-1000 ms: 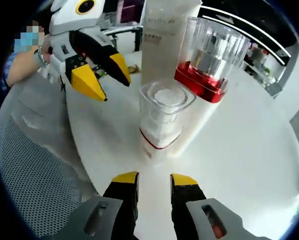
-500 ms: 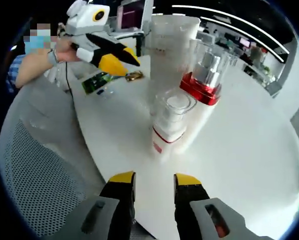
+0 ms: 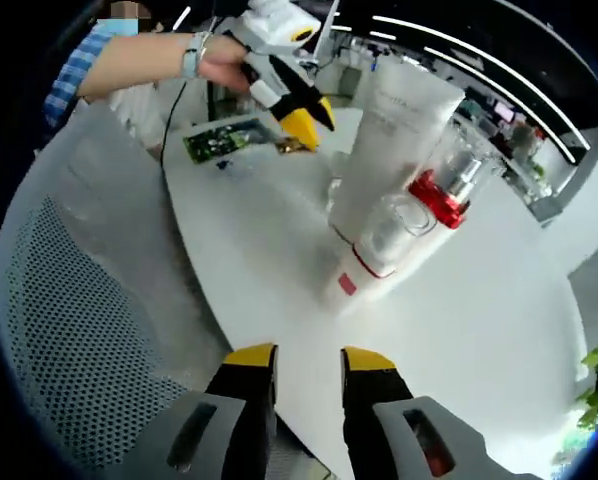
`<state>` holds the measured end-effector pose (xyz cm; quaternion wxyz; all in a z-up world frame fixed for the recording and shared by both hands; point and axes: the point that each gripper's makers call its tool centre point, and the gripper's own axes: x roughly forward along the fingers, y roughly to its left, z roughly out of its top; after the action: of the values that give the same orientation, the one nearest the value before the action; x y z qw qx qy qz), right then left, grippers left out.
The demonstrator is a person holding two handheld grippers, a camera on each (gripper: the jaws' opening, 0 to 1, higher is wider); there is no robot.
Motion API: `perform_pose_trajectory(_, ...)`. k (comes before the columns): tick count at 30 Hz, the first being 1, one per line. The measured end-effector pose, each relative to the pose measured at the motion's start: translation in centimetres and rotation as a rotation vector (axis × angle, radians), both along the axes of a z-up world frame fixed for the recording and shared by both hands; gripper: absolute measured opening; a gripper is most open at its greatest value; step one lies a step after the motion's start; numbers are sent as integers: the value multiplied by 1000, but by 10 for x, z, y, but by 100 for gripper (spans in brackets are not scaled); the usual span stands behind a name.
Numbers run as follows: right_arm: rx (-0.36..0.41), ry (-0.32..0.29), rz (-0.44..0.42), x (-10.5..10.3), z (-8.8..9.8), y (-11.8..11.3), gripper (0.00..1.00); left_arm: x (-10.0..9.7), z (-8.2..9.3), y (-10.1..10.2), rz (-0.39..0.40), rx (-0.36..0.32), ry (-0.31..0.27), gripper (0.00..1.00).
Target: Arrange the skincare products in the storage area until every visible bottle or jar stands upright without overlapping.
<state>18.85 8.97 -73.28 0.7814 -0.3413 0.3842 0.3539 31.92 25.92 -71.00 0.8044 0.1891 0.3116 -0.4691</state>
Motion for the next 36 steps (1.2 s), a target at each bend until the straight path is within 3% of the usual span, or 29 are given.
perform_pose_trajectory(3, 28, 4, 11, -1, 1, 6, 22, 3, -4, -9, -103, 72, -23, 36)
perform_pose_trajectory(6, -28, -33, 21, 1, 0, 0, 21, 10, -8, -19, -210, 148, -54, 37)
perform_pose_trajectory(9, -118, -87, 51, 5, 0, -6, 19, 10, -11, -29, -267, 124, -4, 39)
perform_pose_trajectory(13, -130, -98, 55, 3, 0, -5, 20, 16, -31, -24, -335, 232, 17, 41)
perform_pose_trajectory(15, -145, -110, 60, 3, 0, -7, 20, 12, -39, -23, -355, 250, 47, 43)
perform_pose_trajectory(19, -155, -115, 52, 5, 1, -10, 19, 5, -62, -8, -385, 364, 87, 42)
perform_pose_trajectory(20, -155, -119, 49, 6, 2, -10, 18, 4, -66, -5, -386, 386, 85, 40)
perform_pose_trajectory(21, -153, -120, 47, 6, 2, -10, 18, -1, -58, -9, -333, 317, 127, 34)
perform_pose_trajectory(25, -152, -113, 44, 6, 1, -10, 16, -6, -58, -8, -354, 296, 97, 21)
perform_pose_trajectory(26, -155, -108, 49, 5, 0, -10, 16, -3, -58, -7, -323, 300, 69, 20)
perform_pose_trajectory(27, -158, -106, 53, 5, -1, -10, 16, -6, -58, -8, -301, 275, 98, 19)
perform_pose_trajectory(33, -163, -87, 73, 4, -3, -7, 16, -3, -59, 8, -142, 239, 136, 18)
perform_pose_trajectory(36, -147, -69, 87, 2, -4, -4, 17, -3, -44, 18, -47, 176, 122, 18)
